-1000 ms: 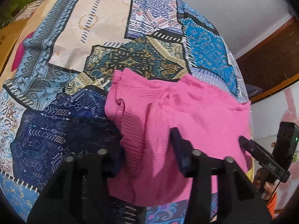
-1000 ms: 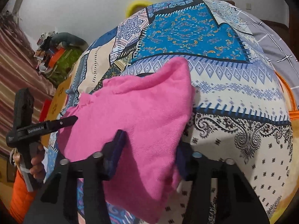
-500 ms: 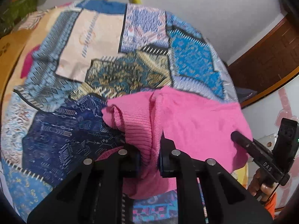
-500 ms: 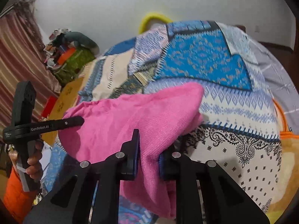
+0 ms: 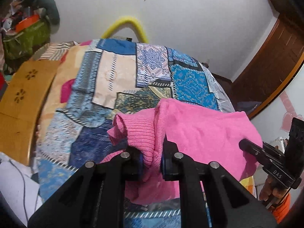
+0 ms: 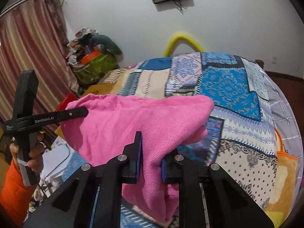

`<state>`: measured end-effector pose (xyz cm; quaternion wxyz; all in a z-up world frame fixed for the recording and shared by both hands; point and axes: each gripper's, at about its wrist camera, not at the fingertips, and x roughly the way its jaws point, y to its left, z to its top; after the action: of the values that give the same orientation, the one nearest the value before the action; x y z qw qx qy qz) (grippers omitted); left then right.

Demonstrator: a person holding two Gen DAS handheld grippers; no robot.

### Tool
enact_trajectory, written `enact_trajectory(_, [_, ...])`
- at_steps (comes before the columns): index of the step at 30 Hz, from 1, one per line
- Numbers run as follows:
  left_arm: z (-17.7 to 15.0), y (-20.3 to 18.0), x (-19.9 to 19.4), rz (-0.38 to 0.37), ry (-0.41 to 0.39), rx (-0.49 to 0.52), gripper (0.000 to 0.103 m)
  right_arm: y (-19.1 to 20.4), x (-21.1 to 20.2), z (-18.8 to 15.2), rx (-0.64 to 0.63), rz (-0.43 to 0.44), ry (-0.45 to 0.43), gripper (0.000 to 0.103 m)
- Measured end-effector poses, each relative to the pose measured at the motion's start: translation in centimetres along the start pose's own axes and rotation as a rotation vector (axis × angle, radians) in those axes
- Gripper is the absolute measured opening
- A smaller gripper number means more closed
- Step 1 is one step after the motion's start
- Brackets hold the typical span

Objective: Fold small clothes

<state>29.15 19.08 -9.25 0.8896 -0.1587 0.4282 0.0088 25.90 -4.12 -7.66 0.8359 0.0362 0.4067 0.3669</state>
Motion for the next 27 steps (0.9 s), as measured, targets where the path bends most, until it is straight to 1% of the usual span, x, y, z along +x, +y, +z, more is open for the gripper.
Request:
enact_trajectory(5, [-2.1,2.8,-2.5,0.027,-0.007,-0.022,0.013,2.5,0.5,-1.1,-0.009,0.039,0.025,0.015])
enact_trajectory(10, [-4.8,5.3,-2.3,0.065,0.032,-0.040,0.013,4.1,3.0,-3.3,-0.002,0.069,0.085,0.015])
enact_trajectory(14, [-7.4,7.5,-0.5,0.077,0.091,-0.085,0.013,4.6,5.5,-5.1,0.005,0.076,0.146,0.015])
enact_trajectory(19, [-9.6,9.1,2.9,0.099,0.169,-0.097,0.013,3.7,8.1,-6.8,0.023,0.050,0.218,0.015])
enact_trajectory(23, [-11.0,9.7,5.4,0.134,0.217,-0.067,0.016,2.6,8.7,-7.6,0.046,0.030,0.247,0.016])
enact_trajectory(25, [-11.3,9.7,6.0,0.159,0.224,-0.044,0.019,2.2,8.6,-7.8,0.052,0.022,0.257,0.017])
enact_trajectory(27, [-11.5,9.7,6.2,0.195,0.223,-0.013,0.022,2.2,8.4,-8.0,0.031,-0.002,0.261,0.018])
